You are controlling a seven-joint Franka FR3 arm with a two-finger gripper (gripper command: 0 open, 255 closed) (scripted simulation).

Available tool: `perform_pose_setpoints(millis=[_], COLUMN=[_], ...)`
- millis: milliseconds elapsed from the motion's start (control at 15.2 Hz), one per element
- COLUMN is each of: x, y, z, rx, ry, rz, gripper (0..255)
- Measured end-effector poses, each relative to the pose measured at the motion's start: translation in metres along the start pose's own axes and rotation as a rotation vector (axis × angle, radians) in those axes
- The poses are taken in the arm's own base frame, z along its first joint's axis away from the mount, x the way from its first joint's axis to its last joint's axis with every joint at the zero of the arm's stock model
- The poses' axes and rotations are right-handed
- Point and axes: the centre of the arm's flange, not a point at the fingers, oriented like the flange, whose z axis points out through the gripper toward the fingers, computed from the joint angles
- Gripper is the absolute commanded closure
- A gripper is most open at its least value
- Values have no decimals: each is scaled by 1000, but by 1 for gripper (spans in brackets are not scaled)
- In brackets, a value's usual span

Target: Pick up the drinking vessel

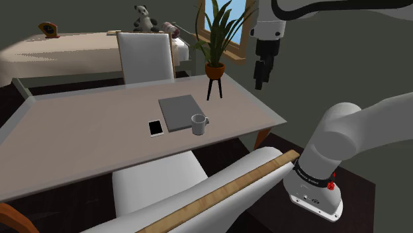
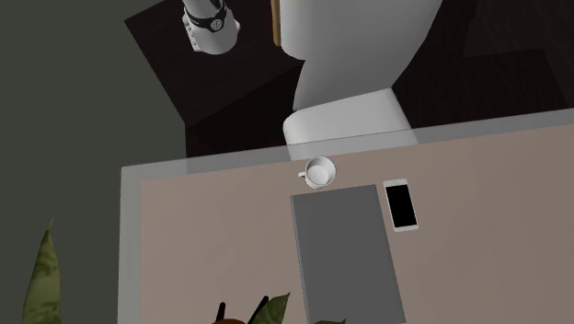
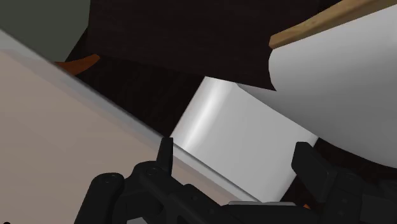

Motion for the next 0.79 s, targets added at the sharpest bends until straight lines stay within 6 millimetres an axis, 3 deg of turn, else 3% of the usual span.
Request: perform_pose_setpoints(millis=[132,792], x=[4,94], y=[0,0], z=[5,87], rx=[-1,-34], ry=[0,30], rz=[-1,-32], gripper=[0,0])
